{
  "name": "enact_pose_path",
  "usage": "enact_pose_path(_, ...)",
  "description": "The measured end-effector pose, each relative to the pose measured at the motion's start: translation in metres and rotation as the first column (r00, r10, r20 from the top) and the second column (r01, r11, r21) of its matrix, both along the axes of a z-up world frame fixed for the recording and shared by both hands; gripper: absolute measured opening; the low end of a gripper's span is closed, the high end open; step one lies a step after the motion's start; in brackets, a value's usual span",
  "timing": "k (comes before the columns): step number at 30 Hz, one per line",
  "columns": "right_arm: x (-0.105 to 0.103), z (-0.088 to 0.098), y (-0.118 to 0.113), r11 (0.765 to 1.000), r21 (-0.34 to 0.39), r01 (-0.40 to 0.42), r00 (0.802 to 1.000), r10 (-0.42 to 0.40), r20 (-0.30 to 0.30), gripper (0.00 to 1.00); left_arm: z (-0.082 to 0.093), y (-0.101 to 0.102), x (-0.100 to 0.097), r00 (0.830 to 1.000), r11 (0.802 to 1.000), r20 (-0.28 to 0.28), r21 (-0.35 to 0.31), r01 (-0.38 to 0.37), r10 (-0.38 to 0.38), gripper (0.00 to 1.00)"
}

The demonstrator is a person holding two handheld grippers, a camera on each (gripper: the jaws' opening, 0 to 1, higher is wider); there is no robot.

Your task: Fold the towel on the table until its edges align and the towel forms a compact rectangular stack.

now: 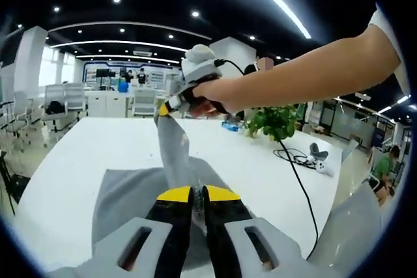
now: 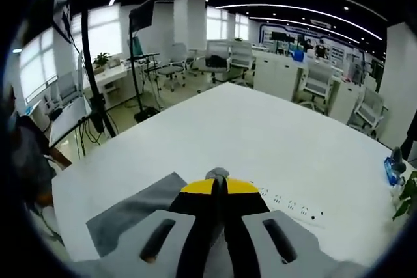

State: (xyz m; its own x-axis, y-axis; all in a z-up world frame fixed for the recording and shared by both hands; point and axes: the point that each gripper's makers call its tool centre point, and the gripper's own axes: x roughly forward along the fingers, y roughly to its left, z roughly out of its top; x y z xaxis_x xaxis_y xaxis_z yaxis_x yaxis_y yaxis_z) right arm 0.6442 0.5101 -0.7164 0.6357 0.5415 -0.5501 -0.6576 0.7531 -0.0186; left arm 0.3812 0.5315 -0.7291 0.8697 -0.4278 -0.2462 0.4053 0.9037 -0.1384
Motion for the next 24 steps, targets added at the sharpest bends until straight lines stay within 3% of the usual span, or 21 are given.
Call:
enact_pose_path(6,-0.001,-0.013,0.023,1.000,0.001,-0.020,1.000,0.020,-0.020,0.01,-0.013,0.019,0.001,1.000,1.000,-0.005,0.021,-0.015,0.015,0.07)
enact_pose_path(24,-0.007,-0.039,0.057,0.999,0.011,-0.035,0.998,0.036,-0.057,0.01,-0.043,0.062,-0.010,0.990,0.991,-0.047,0.018,-0.135,0.136,0.07)
